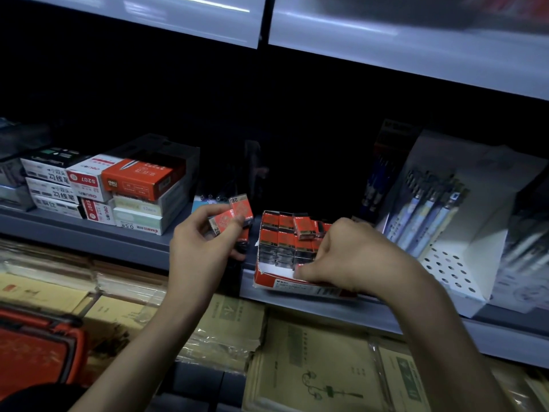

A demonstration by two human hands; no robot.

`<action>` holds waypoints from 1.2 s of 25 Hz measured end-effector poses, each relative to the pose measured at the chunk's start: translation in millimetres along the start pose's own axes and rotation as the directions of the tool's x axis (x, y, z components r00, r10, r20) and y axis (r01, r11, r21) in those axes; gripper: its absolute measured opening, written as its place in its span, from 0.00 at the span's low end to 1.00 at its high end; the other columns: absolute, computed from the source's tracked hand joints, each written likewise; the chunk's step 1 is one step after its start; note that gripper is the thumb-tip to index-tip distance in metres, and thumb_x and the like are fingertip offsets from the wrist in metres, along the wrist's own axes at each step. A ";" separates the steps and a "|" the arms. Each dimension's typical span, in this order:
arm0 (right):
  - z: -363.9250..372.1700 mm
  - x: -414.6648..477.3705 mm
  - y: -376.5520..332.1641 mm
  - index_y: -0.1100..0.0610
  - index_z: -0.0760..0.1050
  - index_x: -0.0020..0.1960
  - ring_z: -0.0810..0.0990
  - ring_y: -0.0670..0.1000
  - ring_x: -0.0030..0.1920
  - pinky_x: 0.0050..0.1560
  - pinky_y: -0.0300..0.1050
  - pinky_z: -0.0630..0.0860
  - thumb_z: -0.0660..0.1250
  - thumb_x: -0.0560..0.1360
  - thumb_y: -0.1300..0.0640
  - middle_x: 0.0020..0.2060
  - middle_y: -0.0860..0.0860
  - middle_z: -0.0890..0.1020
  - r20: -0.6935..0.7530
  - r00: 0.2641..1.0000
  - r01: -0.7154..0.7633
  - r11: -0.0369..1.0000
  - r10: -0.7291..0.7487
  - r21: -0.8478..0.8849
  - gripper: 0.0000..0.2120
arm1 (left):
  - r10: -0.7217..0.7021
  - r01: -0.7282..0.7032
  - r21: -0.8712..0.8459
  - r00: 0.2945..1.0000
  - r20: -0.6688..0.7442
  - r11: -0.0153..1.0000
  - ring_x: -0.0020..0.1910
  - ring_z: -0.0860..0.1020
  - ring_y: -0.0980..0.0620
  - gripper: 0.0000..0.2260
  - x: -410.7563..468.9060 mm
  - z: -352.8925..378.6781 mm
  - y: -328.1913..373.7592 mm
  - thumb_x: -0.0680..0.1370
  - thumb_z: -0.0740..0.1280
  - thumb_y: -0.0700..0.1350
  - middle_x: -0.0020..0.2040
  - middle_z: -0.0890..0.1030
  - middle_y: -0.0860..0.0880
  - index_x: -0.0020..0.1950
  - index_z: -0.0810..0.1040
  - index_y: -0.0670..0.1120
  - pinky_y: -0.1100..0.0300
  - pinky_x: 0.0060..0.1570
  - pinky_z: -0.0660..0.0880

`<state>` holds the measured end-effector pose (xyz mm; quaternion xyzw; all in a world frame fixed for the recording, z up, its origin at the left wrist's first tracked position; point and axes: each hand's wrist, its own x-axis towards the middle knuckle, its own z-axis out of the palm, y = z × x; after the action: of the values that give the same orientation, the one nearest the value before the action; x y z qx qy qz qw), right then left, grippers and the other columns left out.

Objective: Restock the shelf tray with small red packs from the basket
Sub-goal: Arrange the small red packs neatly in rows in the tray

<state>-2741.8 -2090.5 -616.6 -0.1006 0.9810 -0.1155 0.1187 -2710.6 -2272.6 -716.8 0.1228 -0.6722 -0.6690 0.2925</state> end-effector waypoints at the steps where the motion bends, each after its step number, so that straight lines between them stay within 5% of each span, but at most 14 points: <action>1: -4.7 -1.7 2.5 0.57 0.84 0.42 0.82 0.49 0.36 0.41 0.48 0.82 0.78 0.68 0.43 0.37 0.55 0.86 0.024 1.000 0.001 0.998 -0.003 0.063 0.17 | -0.001 0.001 -0.006 1.000 -0.001 1.000 0.33 0.86 0.48 0.07 0.3 -0.3 -0.3 0.78 0.74 0.46 0.43 0.87 0.50 0.56 0.83 0.51 0.53 0.39 0.84; 5: -27.9 -6.9 18.6 0.53 0.86 0.39 0.81 0.47 0.33 0.33 0.43 0.75 0.75 0.71 0.50 0.34 0.50 0.87 -0.127 0.991 0.088 0.932 -0.046 0.351 0.07 | -0.001 0.001 -0.019 1.000 0.001 1.000 0.32 0.85 0.48 0.06 1.0 -0.1 -1.0 0.78 0.74 0.45 0.43 0.87 0.50 0.55 0.83 0.50 0.61 0.35 0.82; 9: -28.2 -3.4 26.8 0.44 0.82 0.43 0.81 0.43 0.35 0.34 0.41 0.75 0.75 0.73 0.51 0.35 0.44 0.85 -0.318 0.939 0.225 0.933 -0.131 0.279 0.02 | -0.002 0.002 -0.022 1.000 -0.004 1.000 0.31 0.85 0.48 0.06 1.2 0.4 -0.6 0.78 0.74 0.44 0.42 0.87 0.50 0.55 0.83 0.49 0.63 0.33 0.80; 14: -13.3 -3.5 15.5 0.42 0.80 0.50 0.81 0.47 0.34 0.38 0.46 0.81 0.79 0.71 0.54 0.35 0.47 0.81 -0.288 0.893 0.407 0.894 -0.347 0.185 0.13 | 0.005 -0.005 -0.026 1.000 0.001 1.000 0.33 0.86 0.48 0.06 1.5 -1.0 -1.5 0.79 0.74 0.44 0.43 0.87 0.49 0.55 0.83 0.49 0.56 0.36 0.84; 20: -2.3 0.0 10.6 0.48 0.83 0.48 0.82 0.48 0.37 0.44 0.46 0.82 0.84 0.65 0.58 0.41 0.49 0.79 -0.236 0.885 0.458 0.845 -0.402 0.276 0.15 | 0.002 -0.003 -0.024 1.000 -0.006 1.000 0.33 0.85 0.48 0.06 2.5 0.1 -2.1 0.78 0.74 0.45 0.43 0.87 0.49 0.55 0.83 0.50 0.58 0.35 0.83; 25: 3.2 4.6 15.3 0.48 0.85 0.54 0.84 0.52 0.38 0.45 0.50 0.84 0.79 0.71 0.59 0.39 0.49 0.83 -0.159 0.921 0.387 0.885 -0.356 0.257 0.14 | 0.011 -0.011 -0.018 1.000 0.006 1.000 0.33 0.85 0.48 0.06 2.1 -1.0 -2.0 0.79 0.74 0.45 0.43 0.87 0.50 0.55 0.82 0.50 0.56 0.36 0.83; 30: 8.5 -1.7 2.6 0.49 0.83 0.41 0.82 0.47 0.35 0.42 0.49 0.83 0.82 0.66 0.46 0.34 0.48 0.84 -0.221 0.900 0.428 0.861 -0.377 0.275 0.11 | 0.012 -0.011 -0.014 1.000 0.003 1.000 0.34 0.86 0.49 0.06 2.0 -0.3 -1.7 0.79 0.74 0.44 0.43 0.87 0.50 0.56 0.83 0.49 0.50 0.40 0.85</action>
<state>-2738.4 -2089.3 -624.9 -0.2737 0.9130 -0.3014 0.0275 -2712.4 -2274.1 -718.0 0.1159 -0.6686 -0.6722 0.2962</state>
